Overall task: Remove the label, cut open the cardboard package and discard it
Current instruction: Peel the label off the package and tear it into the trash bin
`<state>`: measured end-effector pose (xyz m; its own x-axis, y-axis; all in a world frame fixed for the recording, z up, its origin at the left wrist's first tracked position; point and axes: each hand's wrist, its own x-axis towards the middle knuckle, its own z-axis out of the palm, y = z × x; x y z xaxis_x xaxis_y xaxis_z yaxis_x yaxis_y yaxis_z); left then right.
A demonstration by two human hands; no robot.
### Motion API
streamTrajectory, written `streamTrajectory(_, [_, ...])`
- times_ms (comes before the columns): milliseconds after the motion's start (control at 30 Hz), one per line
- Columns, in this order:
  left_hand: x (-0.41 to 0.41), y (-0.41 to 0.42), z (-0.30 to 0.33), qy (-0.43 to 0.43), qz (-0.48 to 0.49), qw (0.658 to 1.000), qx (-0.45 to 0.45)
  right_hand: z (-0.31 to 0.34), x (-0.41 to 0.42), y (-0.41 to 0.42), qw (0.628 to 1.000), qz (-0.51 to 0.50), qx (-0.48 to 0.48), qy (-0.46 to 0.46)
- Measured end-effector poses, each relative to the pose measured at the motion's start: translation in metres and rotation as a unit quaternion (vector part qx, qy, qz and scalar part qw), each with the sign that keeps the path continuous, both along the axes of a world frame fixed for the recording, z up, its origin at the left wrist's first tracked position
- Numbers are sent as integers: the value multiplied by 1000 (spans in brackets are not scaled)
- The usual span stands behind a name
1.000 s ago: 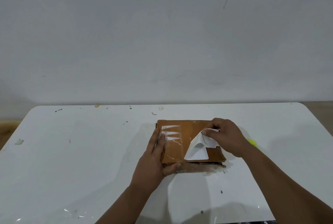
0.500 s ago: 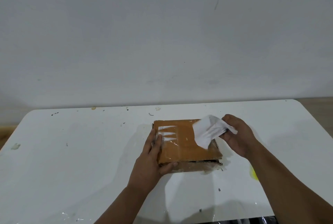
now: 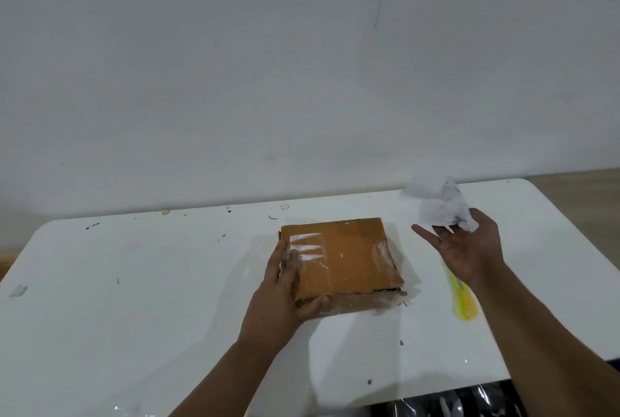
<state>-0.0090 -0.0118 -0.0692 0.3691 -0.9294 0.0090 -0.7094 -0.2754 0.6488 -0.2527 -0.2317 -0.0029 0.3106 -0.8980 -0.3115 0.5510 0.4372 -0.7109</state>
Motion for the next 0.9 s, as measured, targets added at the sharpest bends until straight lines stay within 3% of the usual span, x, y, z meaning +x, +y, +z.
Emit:
streamTrajectory(133, [2, 0, 5, -28, 5, 999, 23, 5, -14, 7, 986, 21, -30, 165])
streamTrajectory(233, [4, -3, 16, 6, 15, 999, 46, 6, -15, 26, 976, 43, -41, 211])
streamTrajectory(333, [-2, -9, 36, -12, 8, 993, 120, 8, -11, 45, 951, 64, -96, 287])
streamTrajectory(400, [-10, -17, 56, -10, 14, 993, 120, 12, -10, 55, 932, 71, -151, 321])
streamTrajectory(467, [-19, -28, 79, 37, 12, 996, 75, 17, -13, 64, 906, 66, -217, 358])
streamTrajectory(533, [-30, -39, 105, 153, -3, 988, 30, 22, -20, 73, 875, 56, -260, 406])
streamTrajectory(600, [-42, -51, 124, 289, -17, 957, -2, 29, -28, 84, 870, 54, -271, 409])
streamTrajectory(633, [-47, -60, 130, 307, -38, 951, -4, 33, -32, 89, 871, 58, -270, 407])
streamTrajectory(767, [-76, -94, 136, 275, -157, 944, 93, 41, -56, 109, 865, 69, -275, 414])
streamTrajectory(900, [-115, -107, 141, 145, -249, 943, 166, 45, -89, 119, 858, 64, -280, 426])
